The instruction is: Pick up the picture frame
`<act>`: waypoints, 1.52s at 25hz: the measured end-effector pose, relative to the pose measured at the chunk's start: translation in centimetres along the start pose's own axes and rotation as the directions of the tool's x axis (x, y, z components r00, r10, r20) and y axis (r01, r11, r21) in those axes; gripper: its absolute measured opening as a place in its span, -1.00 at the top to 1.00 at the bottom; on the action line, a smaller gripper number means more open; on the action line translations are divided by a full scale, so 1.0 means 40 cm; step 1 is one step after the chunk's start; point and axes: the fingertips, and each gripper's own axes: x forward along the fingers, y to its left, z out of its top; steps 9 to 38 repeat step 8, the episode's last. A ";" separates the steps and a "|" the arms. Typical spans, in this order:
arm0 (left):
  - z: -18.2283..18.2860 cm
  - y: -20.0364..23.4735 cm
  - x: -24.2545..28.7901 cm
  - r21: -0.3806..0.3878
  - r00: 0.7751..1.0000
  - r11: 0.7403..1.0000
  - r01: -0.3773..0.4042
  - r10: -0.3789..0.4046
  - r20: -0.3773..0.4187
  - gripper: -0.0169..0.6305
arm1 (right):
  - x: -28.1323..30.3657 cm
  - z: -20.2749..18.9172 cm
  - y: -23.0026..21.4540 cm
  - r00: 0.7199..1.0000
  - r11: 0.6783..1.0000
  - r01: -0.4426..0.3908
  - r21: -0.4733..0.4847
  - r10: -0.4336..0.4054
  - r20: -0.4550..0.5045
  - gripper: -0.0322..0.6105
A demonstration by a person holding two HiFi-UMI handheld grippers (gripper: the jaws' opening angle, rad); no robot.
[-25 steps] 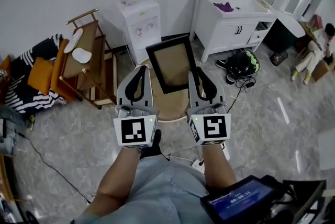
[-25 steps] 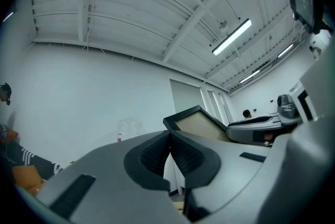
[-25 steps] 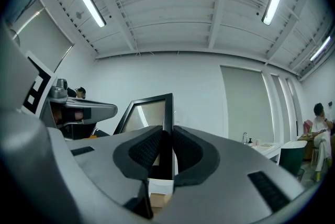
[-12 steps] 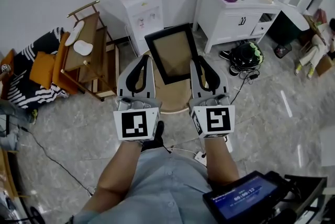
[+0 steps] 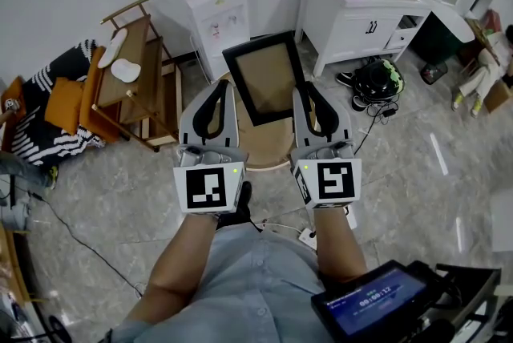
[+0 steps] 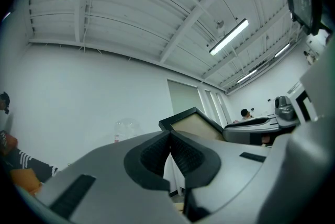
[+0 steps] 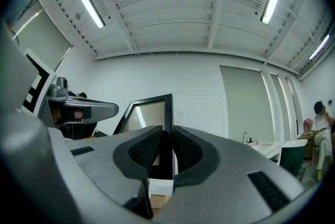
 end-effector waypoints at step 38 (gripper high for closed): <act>-0.007 -0.009 0.001 0.005 1.000 1.000 0.003 -0.003 -0.002 0.91 | -0.005 -0.023 -0.008 1.000 1.000 -0.001 -0.006 0.001 -0.005 0.66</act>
